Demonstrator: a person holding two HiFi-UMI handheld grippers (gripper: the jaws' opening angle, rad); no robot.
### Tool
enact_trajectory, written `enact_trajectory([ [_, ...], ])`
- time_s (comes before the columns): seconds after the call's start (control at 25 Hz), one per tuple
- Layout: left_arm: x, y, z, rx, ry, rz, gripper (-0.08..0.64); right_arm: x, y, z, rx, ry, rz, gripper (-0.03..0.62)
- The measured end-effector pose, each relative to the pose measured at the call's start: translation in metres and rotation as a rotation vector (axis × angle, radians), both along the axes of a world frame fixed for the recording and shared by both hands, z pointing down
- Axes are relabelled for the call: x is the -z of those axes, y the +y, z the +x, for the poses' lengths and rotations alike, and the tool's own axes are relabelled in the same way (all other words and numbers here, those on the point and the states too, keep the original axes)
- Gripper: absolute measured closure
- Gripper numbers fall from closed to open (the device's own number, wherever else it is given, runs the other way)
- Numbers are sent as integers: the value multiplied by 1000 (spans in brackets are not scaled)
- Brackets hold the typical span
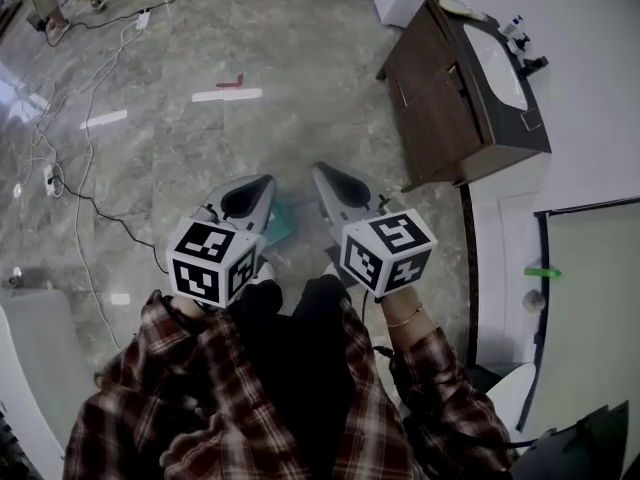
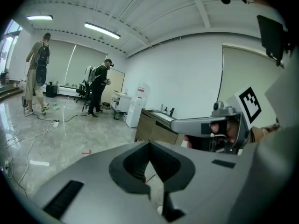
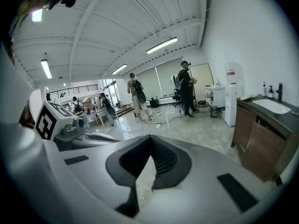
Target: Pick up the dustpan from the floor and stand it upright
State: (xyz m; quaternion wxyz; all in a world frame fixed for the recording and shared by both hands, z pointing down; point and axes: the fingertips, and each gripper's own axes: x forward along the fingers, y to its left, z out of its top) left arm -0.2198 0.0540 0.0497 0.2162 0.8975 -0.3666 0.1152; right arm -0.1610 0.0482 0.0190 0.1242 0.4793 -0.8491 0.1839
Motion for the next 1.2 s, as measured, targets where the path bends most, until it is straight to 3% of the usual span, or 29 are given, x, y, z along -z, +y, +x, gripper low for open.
enact_trajectory([
  [0.2, 11, 15, -4, 39, 51, -14, 558, 11, 21, 13, -95, -72, 45, 580],
  [0.36, 19, 16, -3, 54, 42, 14, 558, 22, 25, 20, -127, -117, 53, 581],
  [0.92, 17, 20, -7, 68, 9, 31, 558, 22, 26, -7, -22, -4, 100, 581],
  [1.2, 14, 19, -9, 59, -10, 35, 558, 15, 23, -4, -41, -15, 75, 581],
])
